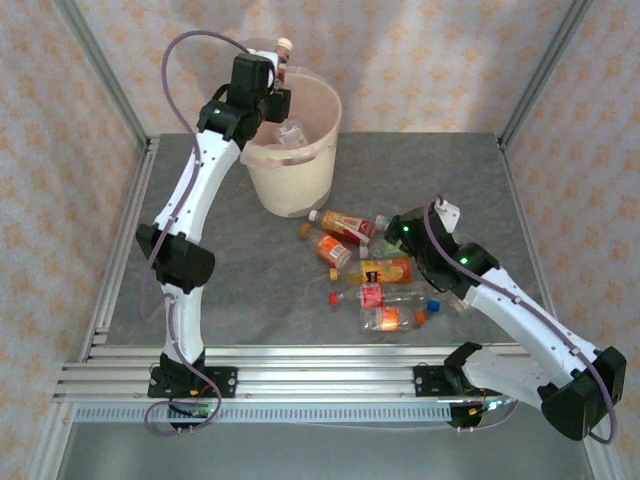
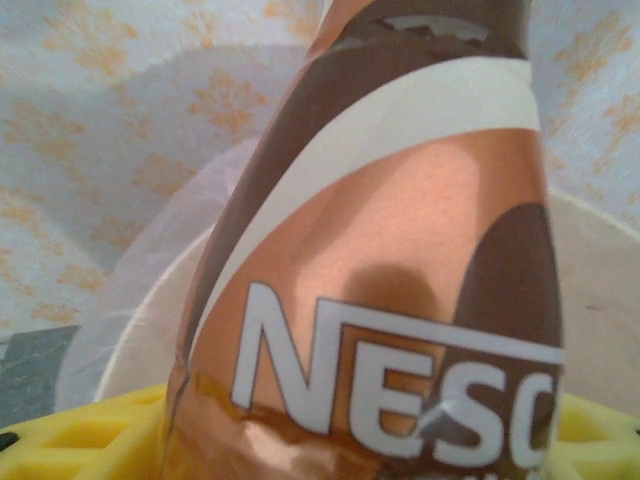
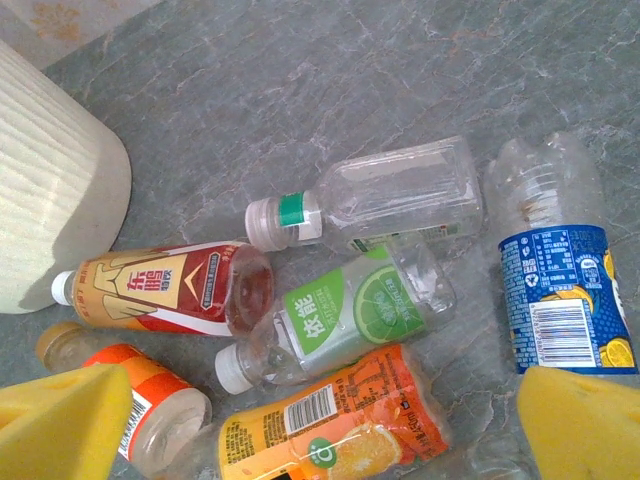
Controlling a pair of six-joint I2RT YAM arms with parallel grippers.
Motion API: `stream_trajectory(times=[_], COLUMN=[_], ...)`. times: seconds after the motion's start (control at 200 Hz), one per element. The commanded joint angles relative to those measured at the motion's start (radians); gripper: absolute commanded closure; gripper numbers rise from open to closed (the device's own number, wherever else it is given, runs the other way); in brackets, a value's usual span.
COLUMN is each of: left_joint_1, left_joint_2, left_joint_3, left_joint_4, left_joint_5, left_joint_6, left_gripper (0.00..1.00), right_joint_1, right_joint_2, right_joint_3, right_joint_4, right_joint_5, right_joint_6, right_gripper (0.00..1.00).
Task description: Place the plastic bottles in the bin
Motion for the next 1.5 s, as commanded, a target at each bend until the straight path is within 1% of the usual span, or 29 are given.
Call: stream_trajectory(times=[0.0, 0.37, 0.585, 0.811, 1.181, 1.346, 1.496], left_joint_1=[0.018, 0.026, 0.025, 0.025, 0.024, 0.024, 0.024], left_joint_2=[0.014, 0.098, 0.118, 0.139, 0.176, 0.173, 0.201], left_joint_3=[0.038, 0.043, 0.042, 0.043, 0.048, 0.059, 0.120], left_joint_4=[-0.065, -0.144, -0.214, -0.282, -0.451, -0.503, -0.549], left_joint_5=[0.010, -0.024, -0.016, -0.045, -0.186, -0.211, -0.241], left_joint_6=[0.047, 0.115, 0.147, 0.142, 0.083, 0.070, 0.086], left_gripper=[0.34, 0.34, 0.34, 0.34, 0.33, 0.33, 0.32], right_joint_1=[0.002, 0.002, 0.002, 0.002, 0.002, 0.002, 0.002], right_joint_2=[0.002, 0.007, -0.002, -0.006, -0.006, 0.002, 0.007], right_joint_3=[0.025, 0.016, 0.016, 0.010, 0.005, 0.008, 0.007], right_joint_4=[-0.033, -0.014, -0.024, -0.023, -0.017, -0.011, -0.009], right_joint_5=[0.021, 0.012, 0.024, 0.019, 0.021, 0.019, 0.016], right_joint_6=[0.010, 0.006, 0.006, 0.010, 0.009, 0.007, 0.009], right_gripper=[0.01, 0.01, 0.01, 0.01, 0.01, 0.01, 0.01])
